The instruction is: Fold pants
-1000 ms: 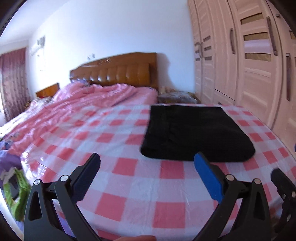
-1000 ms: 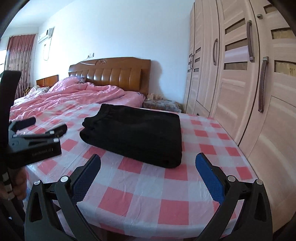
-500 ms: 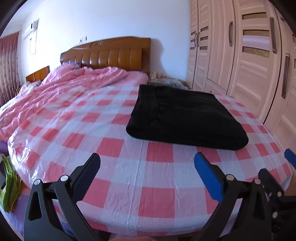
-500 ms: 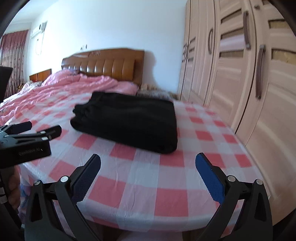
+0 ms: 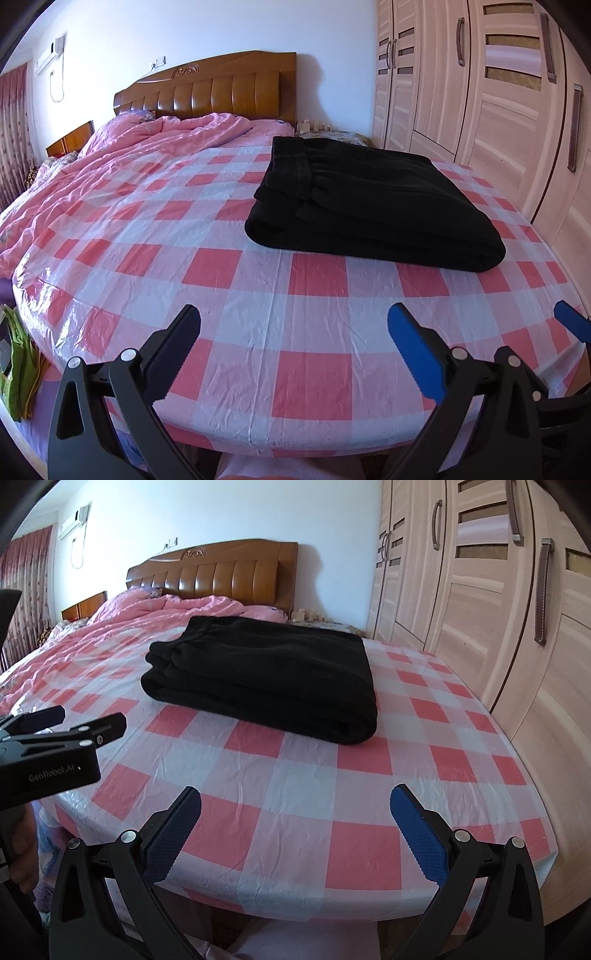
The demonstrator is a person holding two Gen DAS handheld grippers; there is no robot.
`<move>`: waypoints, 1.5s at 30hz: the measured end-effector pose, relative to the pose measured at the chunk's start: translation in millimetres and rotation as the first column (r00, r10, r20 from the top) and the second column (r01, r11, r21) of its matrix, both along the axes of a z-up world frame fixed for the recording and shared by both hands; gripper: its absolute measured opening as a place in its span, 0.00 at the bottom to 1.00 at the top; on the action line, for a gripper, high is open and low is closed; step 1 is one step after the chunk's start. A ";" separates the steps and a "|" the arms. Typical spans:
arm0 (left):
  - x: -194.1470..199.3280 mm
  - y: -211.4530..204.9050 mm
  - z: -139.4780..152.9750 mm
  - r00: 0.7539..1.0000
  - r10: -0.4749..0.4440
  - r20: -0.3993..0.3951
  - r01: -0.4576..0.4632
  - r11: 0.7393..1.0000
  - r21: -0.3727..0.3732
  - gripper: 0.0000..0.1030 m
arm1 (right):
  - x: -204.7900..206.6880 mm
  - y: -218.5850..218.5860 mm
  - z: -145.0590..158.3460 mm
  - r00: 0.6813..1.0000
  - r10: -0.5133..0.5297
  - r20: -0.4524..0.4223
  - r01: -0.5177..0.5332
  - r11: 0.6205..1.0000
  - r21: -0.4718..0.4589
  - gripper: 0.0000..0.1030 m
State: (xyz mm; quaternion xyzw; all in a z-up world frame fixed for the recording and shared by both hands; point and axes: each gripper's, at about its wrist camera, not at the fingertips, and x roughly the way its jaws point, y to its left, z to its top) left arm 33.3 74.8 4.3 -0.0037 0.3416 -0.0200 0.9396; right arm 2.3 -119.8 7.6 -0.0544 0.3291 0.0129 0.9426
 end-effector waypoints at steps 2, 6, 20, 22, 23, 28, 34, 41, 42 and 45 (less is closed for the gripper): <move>0.0 0.8 -0.3 1.000 0.002 -0.002 -0.002 1.000 -0.003 0.98 | -0.1 0.9 -0.2 1.000 0.003 -0.001 -0.003 1.000 -0.002 0.96; -0.3 1.4 -0.5 1.000 0.000 0.000 0.000 1.000 -0.002 0.98 | 0.2 1.1 0.1 1.000 0.005 0.000 -0.005 1.000 -0.005 0.96; -0.4 -0.3 1.3 1.000 0.000 0.007 0.000 1.000 -0.002 0.98 | 0.8 -0.2 2.0 1.000 0.008 0.009 -0.008 1.000 -0.004 0.96; -0.5 -0.3 1.1 1.000 -0.001 0.007 0.001 1.000 -0.001 0.98 | 1.3 -0.4 2.4 1.000 0.009 0.010 -0.009 1.000 -0.003 0.96; -0.5 -0.2 1.1 1.000 -0.001 0.007 0.001 1.000 -0.001 0.98 | 1.5 -0.3 2.6 1.000 0.010 0.011 -0.010 1.000 -0.003 0.96; 0.2 -1.5 2.9 1.000 0.001 0.012 -0.001 1.000 -0.002 0.98 | 1.4 0.0 2.8 1.000 0.009 0.011 -0.009 1.000 -0.003 0.96; 0.2 -1.5 3.4 1.000 0.002 0.013 -0.002 1.000 -0.003 0.98 | 1.9 -0.5 3.1 1.000 0.010 0.012 -0.010 1.000 -0.003 0.96; 0.2 -1.1 4.0 1.000 0.002 0.014 -0.001 1.000 -0.004 0.98 | 2.3 -1.1 4.0 1.000 0.011 0.014 -0.011 1.000 -0.003 0.96; 0.8 -1.6 4.2 1.000 0.002 0.014 -0.002 1.000 -0.004 0.98 | 2.8 -1.3 4.2 1.000 0.012 0.014 -0.012 1.000 -0.003 0.96; -0.3 -1.7 4.8 1.000 0.002 0.014 -0.002 1.000 -0.004 0.98 | 2.8 -1.4 4.2 1.000 0.012 0.014 -0.012 1.000 -0.003 0.96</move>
